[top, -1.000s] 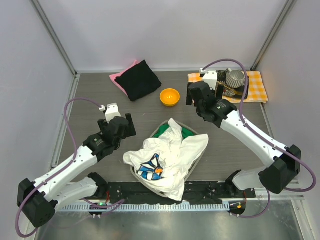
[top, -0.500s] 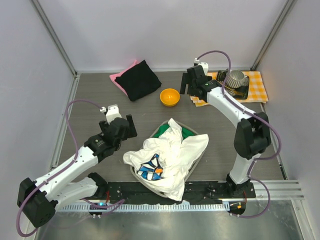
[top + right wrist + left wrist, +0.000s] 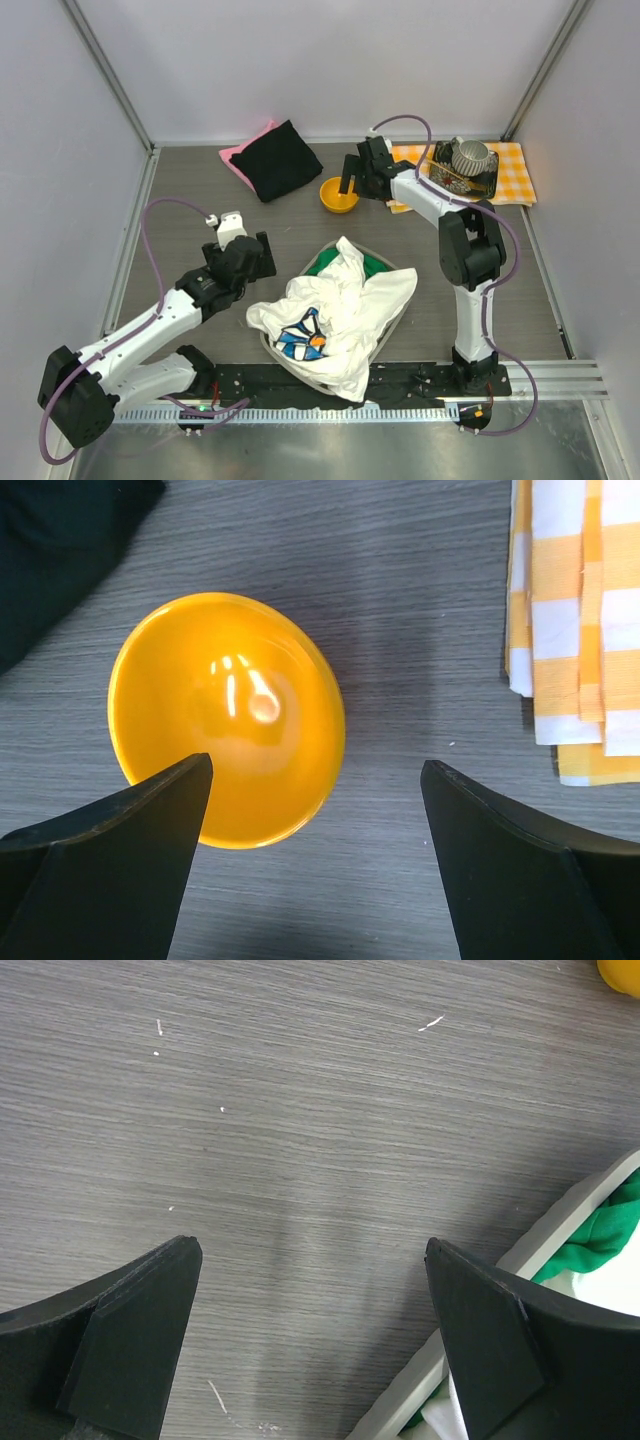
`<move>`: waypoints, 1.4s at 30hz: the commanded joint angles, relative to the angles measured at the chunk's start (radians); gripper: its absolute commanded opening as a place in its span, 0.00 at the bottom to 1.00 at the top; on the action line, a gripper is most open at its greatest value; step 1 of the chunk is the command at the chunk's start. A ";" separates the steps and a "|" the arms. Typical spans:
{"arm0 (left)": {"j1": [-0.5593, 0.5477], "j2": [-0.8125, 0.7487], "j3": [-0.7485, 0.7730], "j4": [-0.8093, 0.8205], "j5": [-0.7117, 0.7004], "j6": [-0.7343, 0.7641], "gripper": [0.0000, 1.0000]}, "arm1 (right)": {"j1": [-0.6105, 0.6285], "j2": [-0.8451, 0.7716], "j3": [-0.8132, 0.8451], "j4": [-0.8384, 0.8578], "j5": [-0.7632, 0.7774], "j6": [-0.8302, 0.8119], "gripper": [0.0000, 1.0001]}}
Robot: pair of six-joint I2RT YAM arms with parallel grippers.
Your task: Fold and stack the t-shirts
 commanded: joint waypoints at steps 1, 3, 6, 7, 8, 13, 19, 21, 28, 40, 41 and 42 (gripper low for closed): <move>0.003 -0.008 0.000 0.045 -0.028 -0.002 1.00 | -0.002 0.020 0.038 0.047 -0.023 0.028 0.91; 0.003 -0.010 -0.003 0.040 -0.028 -0.002 1.00 | -0.002 0.030 0.039 0.049 -0.010 0.029 0.89; 0.001 -0.019 -0.011 0.035 -0.036 -0.003 1.00 | -0.004 0.048 0.044 0.052 0.008 0.035 0.86; 0.001 -0.022 -0.012 0.037 -0.036 -0.005 1.00 | -0.005 0.054 0.047 0.050 0.016 0.043 0.85; 0.001 -0.027 -0.015 0.038 -0.033 -0.005 1.00 | -0.005 0.068 0.050 0.050 0.017 0.049 0.80; 0.001 -0.045 -0.029 0.042 -0.033 -0.014 1.00 | -0.008 0.115 0.085 0.038 0.025 0.066 0.55; 0.001 -0.053 -0.037 0.038 -0.048 -0.006 1.00 | -0.008 0.169 0.139 0.012 0.028 0.084 0.24; 0.001 -0.053 -0.032 0.035 -0.053 -0.005 1.00 | -0.008 0.181 0.169 0.000 0.042 0.087 0.01; 0.001 -0.062 -0.037 0.037 -0.050 -0.003 1.00 | -0.033 0.110 0.291 -0.092 0.140 0.057 0.01; 0.001 -0.065 -0.041 0.045 -0.033 0.000 1.00 | -0.303 -0.018 0.268 -0.158 0.201 0.150 0.01; 0.003 -0.065 -0.043 0.048 -0.033 0.000 1.00 | -0.316 -0.016 0.265 -0.161 0.200 0.152 0.01; 0.003 -0.068 -0.045 0.048 -0.033 0.000 1.00 | -0.327 -0.015 0.266 -0.168 0.201 0.152 0.01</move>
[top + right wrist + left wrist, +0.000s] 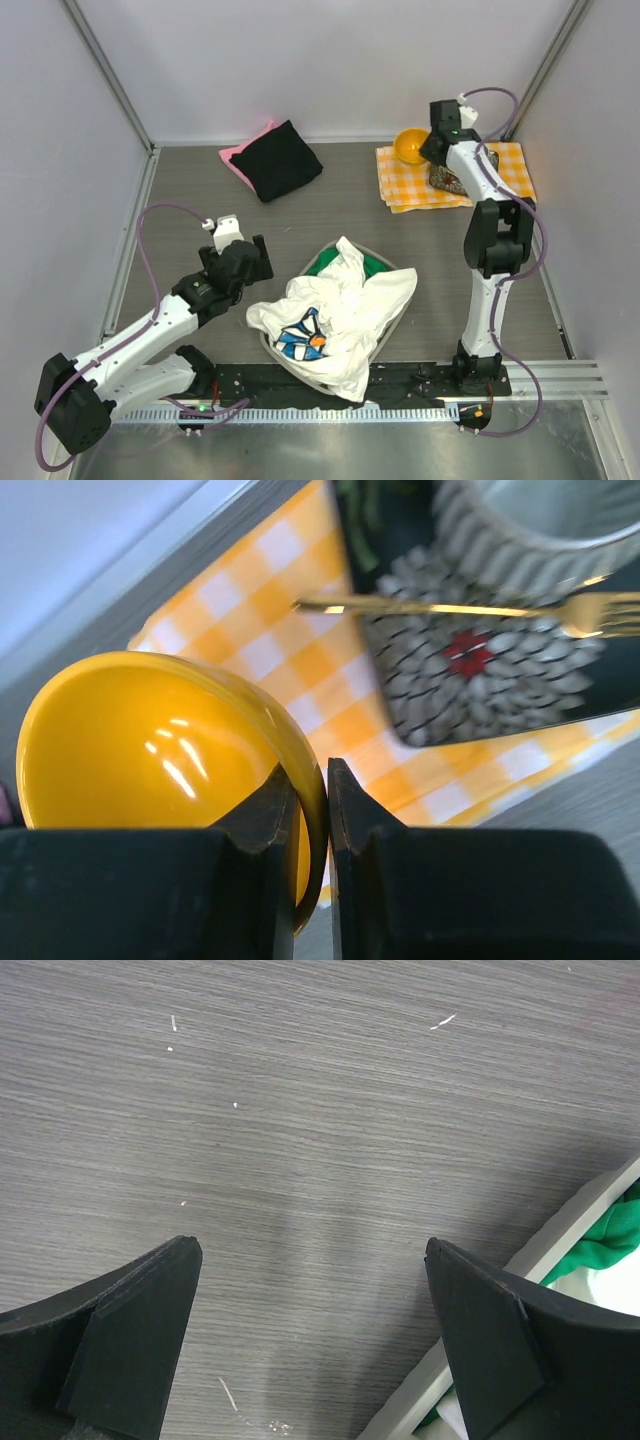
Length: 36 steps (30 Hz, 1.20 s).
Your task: Fold and stack the t-shirts
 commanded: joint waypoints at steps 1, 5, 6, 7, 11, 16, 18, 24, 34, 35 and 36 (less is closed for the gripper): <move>0.003 -0.021 -0.010 0.047 -0.019 -0.003 1.00 | -0.056 -0.076 0.005 -0.007 0.041 0.036 0.01; 0.001 -0.021 -0.007 0.044 -0.016 -0.001 1.00 | -0.097 -0.067 0.013 -0.007 0.056 0.029 0.01; 0.001 -0.021 -0.007 0.044 -0.016 -0.001 1.00 | -0.103 -0.056 0.016 -0.009 0.050 0.025 0.01; 0.001 -0.022 -0.008 0.042 -0.017 -0.001 1.00 | -0.109 -0.050 0.025 -0.010 0.036 0.023 0.01; 0.001 -0.018 -0.014 0.055 -0.022 0.000 1.00 | -0.111 -0.025 0.001 0.008 -0.072 0.029 0.01; 0.001 -0.003 -0.005 0.048 -0.025 0.002 1.00 | -0.097 -0.013 -0.078 0.068 -0.117 0.052 0.01; 0.001 -0.006 -0.007 0.045 -0.026 0.000 1.00 | -0.096 0.001 -0.081 0.073 -0.114 0.052 0.01; 0.003 -0.019 -0.013 0.038 -0.029 -0.003 1.00 | -0.094 0.050 -0.087 0.090 -0.106 0.055 0.01; 0.003 -0.013 -0.008 0.025 -0.039 -0.004 1.00 | -0.094 0.122 -0.021 0.123 -0.048 0.028 0.01; 0.001 -0.012 -0.008 0.025 -0.042 -0.004 1.00 | -0.094 0.130 -0.013 0.123 -0.044 0.026 0.01; 0.001 -0.010 -0.008 0.025 -0.045 -0.004 1.00 | -0.094 0.136 -0.007 0.126 -0.045 0.025 0.01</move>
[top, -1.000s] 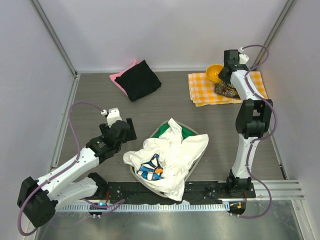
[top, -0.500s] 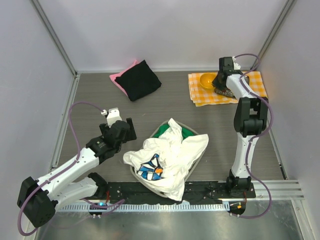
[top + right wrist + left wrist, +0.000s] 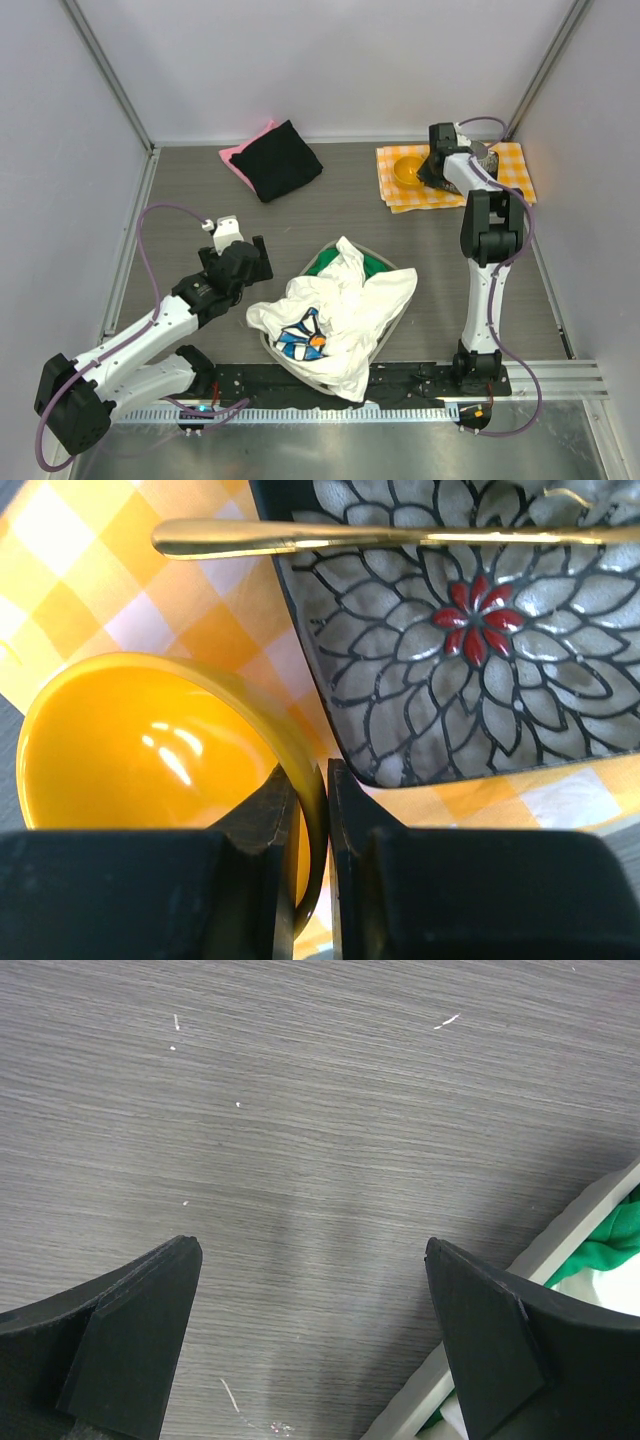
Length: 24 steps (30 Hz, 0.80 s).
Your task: Fold and stack the t-shirts
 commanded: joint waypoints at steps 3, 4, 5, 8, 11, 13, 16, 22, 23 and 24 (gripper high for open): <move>0.001 0.005 0.006 0.018 -0.049 -0.003 1.00 | -0.005 0.027 0.098 0.072 0.060 -0.015 0.01; 0.001 0.011 0.007 0.015 -0.052 -0.003 1.00 | -0.005 0.031 0.104 0.076 0.063 -0.018 0.03; 0.001 0.014 0.009 0.014 -0.052 -0.003 1.00 | -0.005 0.031 0.107 0.076 0.069 -0.019 0.28; 0.003 0.020 0.010 0.014 -0.055 -0.003 1.00 | -0.005 0.019 0.113 0.081 0.092 -0.030 0.80; 0.001 0.030 0.012 0.017 -0.052 -0.003 1.00 | -0.004 -0.019 0.113 0.089 0.114 -0.050 0.96; 0.003 0.031 0.014 0.018 -0.049 -0.002 1.00 | -0.005 -0.045 0.117 0.092 0.123 -0.067 0.98; 0.003 0.033 0.015 0.024 -0.043 0.000 1.00 | -0.005 -0.097 0.144 0.061 0.115 -0.075 0.99; 0.003 0.011 0.009 0.023 -0.029 -0.005 1.00 | -0.007 -0.212 0.117 -0.035 0.112 -0.070 1.00; 0.001 0.005 0.009 0.021 -0.027 -0.006 1.00 | -0.004 -0.229 0.098 -0.040 0.088 -0.072 1.00; 0.003 0.001 0.006 0.020 -0.021 -0.008 1.00 | -0.002 -0.246 0.062 -0.048 0.078 -0.072 1.00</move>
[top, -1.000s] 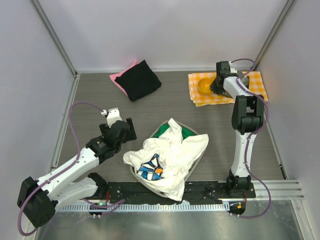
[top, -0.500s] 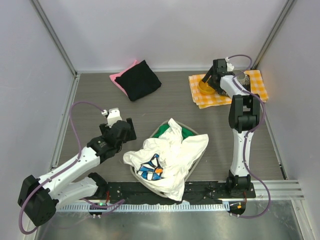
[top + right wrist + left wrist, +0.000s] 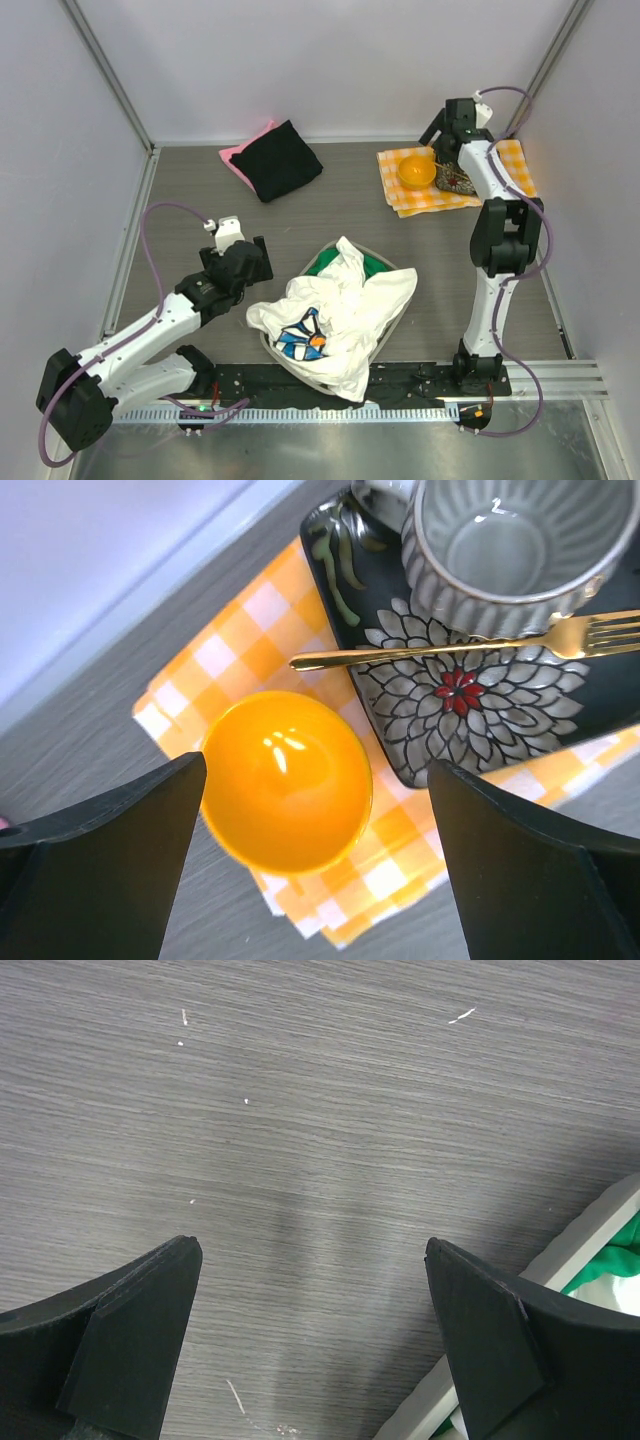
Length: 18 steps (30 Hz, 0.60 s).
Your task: Fold and stack the t-shirts
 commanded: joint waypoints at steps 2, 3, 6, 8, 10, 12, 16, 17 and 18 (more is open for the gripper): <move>0.001 -0.042 0.004 0.022 0.001 -0.011 1.00 | 0.023 -0.197 -0.084 -0.055 -0.006 -0.016 1.00; 0.001 -0.044 0.003 0.025 0.001 -0.012 1.00 | 0.036 -0.214 -0.137 -0.056 0.003 -0.025 1.00; 0.003 -0.047 0.004 0.024 0.007 -0.012 1.00 | 0.098 -0.275 -0.225 -0.053 0.005 -0.043 1.00; 0.003 -0.047 0.006 0.024 0.010 -0.015 1.00 | 0.143 -0.283 -0.241 -0.075 0.023 -0.081 1.00; 0.001 -0.048 0.009 0.022 0.007 -0.018 1.00 | 0.210 -0.274 -0.241 -0.107 0.073 -0.115 1.00; 0.001 -0.047 0.013 0.019 0.007 -0.025 1.00 | 0.237 -0.253 -0.248 -0.118 0.095 -0.117 1.00; 0.001 -0.053 0.014 0.004 0.005 -0.029 1.00 | 0.261 -0.228 -0.282 -0.060 0.091 -0.108 1.00; 0.003 -0.058 0.010 0.004 0.005 -0.031 1.00 | 0.261 -0.220 -0.285 -0.053 0.089 -0.108 1.00; 0.003 -0.061 0.007 0.005 0.005 -0.031 1.00 | 0.261 -0.199 -0.275 -0.052 0.094 -0.106 1.00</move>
